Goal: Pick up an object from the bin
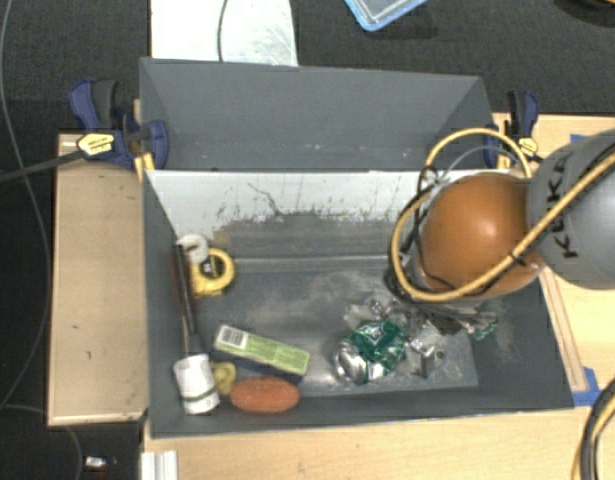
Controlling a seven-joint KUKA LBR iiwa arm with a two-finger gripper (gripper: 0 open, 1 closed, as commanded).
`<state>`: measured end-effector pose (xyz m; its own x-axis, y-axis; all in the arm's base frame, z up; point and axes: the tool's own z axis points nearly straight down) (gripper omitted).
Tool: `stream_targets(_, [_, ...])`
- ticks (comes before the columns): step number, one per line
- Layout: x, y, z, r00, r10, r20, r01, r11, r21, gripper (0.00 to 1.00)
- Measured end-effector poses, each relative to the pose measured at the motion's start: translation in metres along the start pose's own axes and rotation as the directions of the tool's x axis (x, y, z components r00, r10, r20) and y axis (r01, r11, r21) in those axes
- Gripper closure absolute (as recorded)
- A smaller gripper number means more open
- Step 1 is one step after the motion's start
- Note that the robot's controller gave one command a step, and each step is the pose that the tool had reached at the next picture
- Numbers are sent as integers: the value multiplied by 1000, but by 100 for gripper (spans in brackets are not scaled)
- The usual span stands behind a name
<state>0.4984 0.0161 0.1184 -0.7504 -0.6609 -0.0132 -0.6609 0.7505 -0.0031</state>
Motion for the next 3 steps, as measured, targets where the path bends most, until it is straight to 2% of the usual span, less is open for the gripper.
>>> stream_targets(1, [-2, -20, 19, 994, 105, 6, -105, 994, 2, 0])
stream_targets(2, [-3, -18, 46, 942, 335, 2, -335, 942, 0, 0])
stream_targets(3, [-22, -50, 48, 925, 380, 8, -380, 925, 3, 100])
